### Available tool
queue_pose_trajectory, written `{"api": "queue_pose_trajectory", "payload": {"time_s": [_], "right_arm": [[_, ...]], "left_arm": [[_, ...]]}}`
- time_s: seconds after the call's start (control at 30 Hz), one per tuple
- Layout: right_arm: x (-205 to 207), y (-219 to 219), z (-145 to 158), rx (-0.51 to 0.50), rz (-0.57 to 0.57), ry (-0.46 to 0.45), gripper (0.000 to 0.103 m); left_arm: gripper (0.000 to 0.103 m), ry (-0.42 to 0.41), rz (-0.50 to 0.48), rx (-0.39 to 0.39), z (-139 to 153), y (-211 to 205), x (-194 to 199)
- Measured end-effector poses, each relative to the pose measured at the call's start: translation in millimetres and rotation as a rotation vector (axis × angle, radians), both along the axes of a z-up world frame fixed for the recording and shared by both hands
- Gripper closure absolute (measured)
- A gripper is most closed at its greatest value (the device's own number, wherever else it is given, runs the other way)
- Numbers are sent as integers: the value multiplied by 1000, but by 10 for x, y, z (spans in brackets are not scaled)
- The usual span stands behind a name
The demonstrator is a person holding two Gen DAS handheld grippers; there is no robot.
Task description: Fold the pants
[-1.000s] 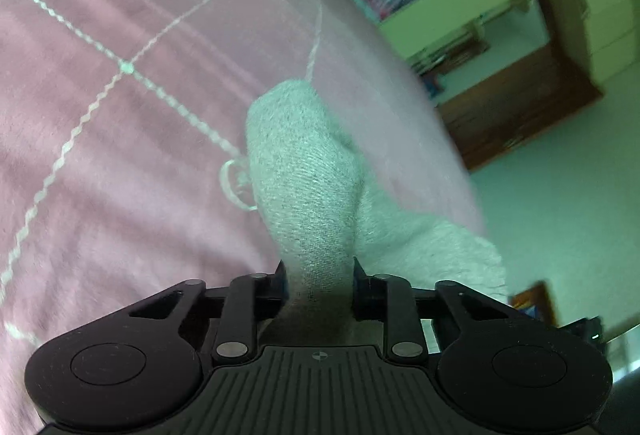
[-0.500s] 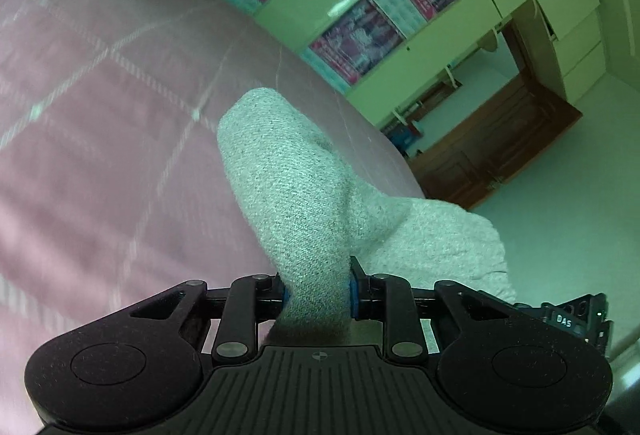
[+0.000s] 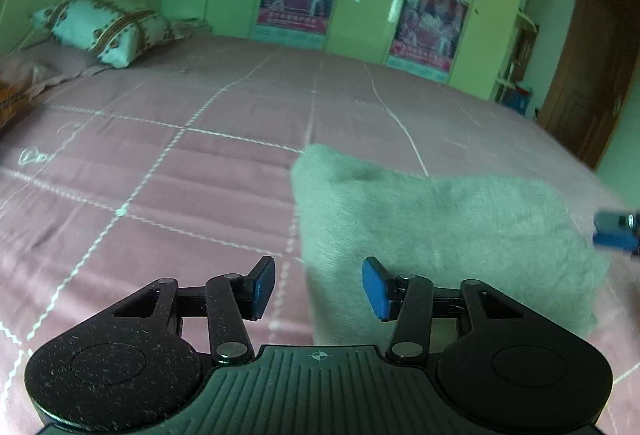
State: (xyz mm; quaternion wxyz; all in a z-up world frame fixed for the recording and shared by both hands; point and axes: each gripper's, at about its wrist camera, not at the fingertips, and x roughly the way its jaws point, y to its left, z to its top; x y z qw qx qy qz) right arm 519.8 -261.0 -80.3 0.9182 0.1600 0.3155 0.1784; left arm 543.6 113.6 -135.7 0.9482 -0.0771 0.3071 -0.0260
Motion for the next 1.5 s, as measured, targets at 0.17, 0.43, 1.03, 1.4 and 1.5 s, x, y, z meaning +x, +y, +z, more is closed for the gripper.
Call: {"api": "queue_pose_trajectory", "payload": {"time_s": [0.17,0.43,1.03,1.4,1.5], "right_arm": [[196,-79,-453,-73,-92,229,30],[-655,-382,44,-61,-59,28,11],[-3184,5,559,-165,-84,-102,6],[-4096,207,1014,-237,2,-155,6],[-4271,221,1146,-269,5,-197,6]], "left_arm": [[22,44,24,60,-94,38,-202],[5,-66,116,63,198,305,-1136],[0,-112,98,43,660,-313,-3760],[0,-209,76,41,1181,-649,-4737],[0,-215,74,36,1267,-718,-4922]]}}
